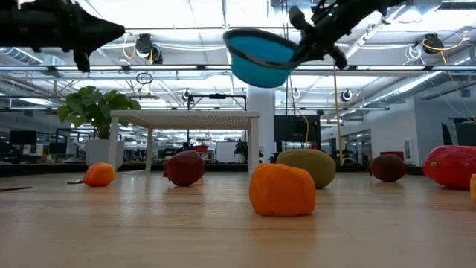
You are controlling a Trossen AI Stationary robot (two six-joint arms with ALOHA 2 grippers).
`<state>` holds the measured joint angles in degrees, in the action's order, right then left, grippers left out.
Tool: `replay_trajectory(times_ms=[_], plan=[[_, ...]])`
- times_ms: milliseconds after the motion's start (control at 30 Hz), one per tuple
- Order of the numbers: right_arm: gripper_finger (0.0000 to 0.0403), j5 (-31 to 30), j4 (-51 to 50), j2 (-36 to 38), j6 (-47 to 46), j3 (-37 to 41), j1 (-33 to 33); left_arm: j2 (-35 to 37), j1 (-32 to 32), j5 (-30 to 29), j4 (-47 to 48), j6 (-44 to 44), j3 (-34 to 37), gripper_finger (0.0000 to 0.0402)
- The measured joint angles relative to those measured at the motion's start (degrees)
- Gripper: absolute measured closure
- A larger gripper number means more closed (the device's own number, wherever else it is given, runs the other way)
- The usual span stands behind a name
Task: Pick & Place Fruit
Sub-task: Put the blue strainer bowl on the shelf
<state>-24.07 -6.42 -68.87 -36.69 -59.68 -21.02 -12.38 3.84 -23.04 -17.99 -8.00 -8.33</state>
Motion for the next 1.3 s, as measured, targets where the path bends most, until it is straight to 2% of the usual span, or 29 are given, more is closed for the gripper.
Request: replay_trajectory(times_ms=[100, 400, 633, 833, 933, 1067, 1200, 1300], plan=[[0.0402, -0.7, 6.3, -3.1, 1.8, 0.0, 1.2, -6.2, 0.0, -3.6, 0.2, 1.5, -3.1, 0.0383], [0.0402, -9.3, 20.4, -8.0, 10.2, 0.0, 4.7, -24.5, 0.0, -13.2, 0.2, 3.8, -14.2, 0.0383], [0.04, -20.0, 28.6, -8.0, 22.9, 0.0, 8.1, -35.3, 0.0, -19.2, 0.1, 15.1, -23.1, 0.0382], [0.0401, -26.4, 32.5, -8.0, 33.3, 0.0, 10.7, -43.4, -0.1, -26.2, 0.1, 20.2, -30.4, 0.0382], [0.0401, -29.9, 32.3, -8.0, 36.8, 0.0, 11.5, -46.6, -0.2, -26.5, 0.1, 21.7, -33.5, 0.0382], [0.0401, -29.9, 32.6, -8.0, 38.9, 0.0, 11.8, -49.8, -1.6, -26.5, 0.1, 20.6, -36.2, 0.038], [0.0401, -29.9, 32.6, -8.0, 39.1, 0.0, 11.8, -51.7, -3.7, -24.6, -1.2, 15.7, -37.4, 0.036], [0.0401, -29.9, 32.7, -8.2, 39.1, 0.0, 11.8, -52.2, -5.5, -21.6, -2.5, 9.9, -37.4, 0.0329]])
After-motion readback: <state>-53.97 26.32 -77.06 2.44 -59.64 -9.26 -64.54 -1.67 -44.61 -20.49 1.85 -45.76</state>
